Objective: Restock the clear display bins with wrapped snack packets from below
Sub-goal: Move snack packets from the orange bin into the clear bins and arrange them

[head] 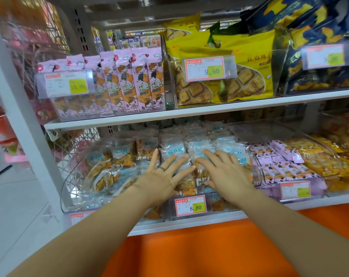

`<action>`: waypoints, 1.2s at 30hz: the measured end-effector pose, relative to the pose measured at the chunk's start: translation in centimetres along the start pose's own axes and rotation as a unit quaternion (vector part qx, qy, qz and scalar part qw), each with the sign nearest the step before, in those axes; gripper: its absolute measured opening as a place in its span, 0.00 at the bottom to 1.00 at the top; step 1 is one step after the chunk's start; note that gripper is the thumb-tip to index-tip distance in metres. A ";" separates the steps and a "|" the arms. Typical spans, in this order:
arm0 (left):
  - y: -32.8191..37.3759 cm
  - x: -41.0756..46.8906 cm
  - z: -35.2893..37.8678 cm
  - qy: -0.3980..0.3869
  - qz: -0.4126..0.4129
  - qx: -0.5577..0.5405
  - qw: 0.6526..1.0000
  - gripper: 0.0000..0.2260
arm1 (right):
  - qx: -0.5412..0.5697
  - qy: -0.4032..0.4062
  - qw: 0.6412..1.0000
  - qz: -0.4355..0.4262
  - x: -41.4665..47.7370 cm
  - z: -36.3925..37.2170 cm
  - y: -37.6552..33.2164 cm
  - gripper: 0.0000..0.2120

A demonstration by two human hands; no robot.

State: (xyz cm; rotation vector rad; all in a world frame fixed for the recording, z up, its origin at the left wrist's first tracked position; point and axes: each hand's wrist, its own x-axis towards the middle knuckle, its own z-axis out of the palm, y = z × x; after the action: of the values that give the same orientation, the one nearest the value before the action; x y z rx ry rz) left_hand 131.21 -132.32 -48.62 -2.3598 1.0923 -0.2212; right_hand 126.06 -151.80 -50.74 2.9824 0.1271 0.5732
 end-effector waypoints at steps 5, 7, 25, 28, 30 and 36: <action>0.3 -0.6 -0.5 0.015 -0.016 -0.048 0.999 0.34 | 0.037 -0.026 0.999 -0.006 -0.6 -1.1 0.2 0.33; 0.2 -1.4 -0.6 0.033 -0.027 -0.074 0.996 0.32 | 0.050 -0.017 0.998 -0.017 -1.1 -2.0 0.4 0.30; -3.4 -8.7 4.8 0.088 -0.225 -0.325 0.914 0.34 | 0.200 0.048 0.973 -0.101 -0.2 -4.0 -6.4 0.07; -3.6 -8.6 5.1 0.050 -0.196 -0.319 0.926 0.39 | 0.216 0.032 0.971 -0.097 -0.4 -4.2 -6.2 0.07; -3.4 -8.6 5.2 0.015 -0.183 -0.299 0.936 0.41 | 0.238 0.030 0.966 -0.091 -0.6 -4.3 -6.0 0.07; -3.5 -9.3 3.6 0.169 -0.242 -0.301 0.907 0.13 | 0.275 -0.001 0.959 -0.073 -1.3 -5.7 -5.5 0.07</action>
State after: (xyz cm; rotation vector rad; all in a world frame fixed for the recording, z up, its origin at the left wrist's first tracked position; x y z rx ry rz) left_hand 128.66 -122.06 -49.16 -3.2338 0.7583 -0.5554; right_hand 122.38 -146.02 -46.61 3.4579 0.5928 0.5971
